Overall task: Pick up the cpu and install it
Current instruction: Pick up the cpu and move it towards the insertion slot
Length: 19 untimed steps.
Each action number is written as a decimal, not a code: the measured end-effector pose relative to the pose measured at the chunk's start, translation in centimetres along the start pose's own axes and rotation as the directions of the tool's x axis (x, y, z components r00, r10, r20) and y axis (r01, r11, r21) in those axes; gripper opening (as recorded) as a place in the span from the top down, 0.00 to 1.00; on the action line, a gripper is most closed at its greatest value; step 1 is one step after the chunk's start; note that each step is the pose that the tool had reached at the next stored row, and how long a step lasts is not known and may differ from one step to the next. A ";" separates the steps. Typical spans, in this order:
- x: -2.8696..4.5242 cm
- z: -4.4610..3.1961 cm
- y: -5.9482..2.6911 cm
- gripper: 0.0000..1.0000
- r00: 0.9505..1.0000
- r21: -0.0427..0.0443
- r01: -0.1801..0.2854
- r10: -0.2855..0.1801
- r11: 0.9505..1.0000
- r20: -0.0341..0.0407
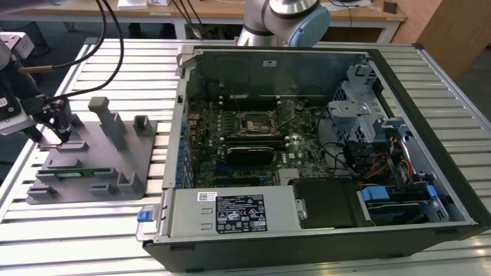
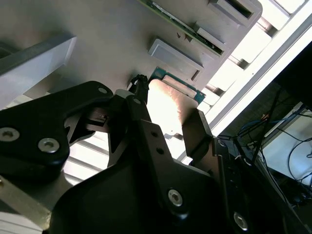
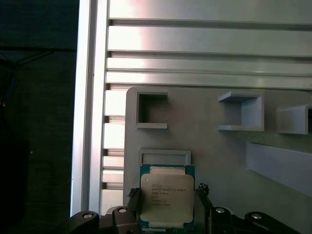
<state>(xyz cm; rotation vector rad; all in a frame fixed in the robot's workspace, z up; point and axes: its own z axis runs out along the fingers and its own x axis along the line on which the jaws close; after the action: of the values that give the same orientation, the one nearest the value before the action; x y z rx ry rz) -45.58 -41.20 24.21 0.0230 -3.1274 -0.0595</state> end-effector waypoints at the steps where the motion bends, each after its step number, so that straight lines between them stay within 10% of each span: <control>1: 0.00 -0.02 0.00 0.47 1.000 0.000 0.000 0.000 1.000 0.000; 19: 0.01 -0.39 0.02 0.47 1.000 0.000 0.000 0.000 1.000 0.000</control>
<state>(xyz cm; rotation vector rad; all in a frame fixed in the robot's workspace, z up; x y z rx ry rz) -45.58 -41.20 24.60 0.0230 -3.1274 -0.0595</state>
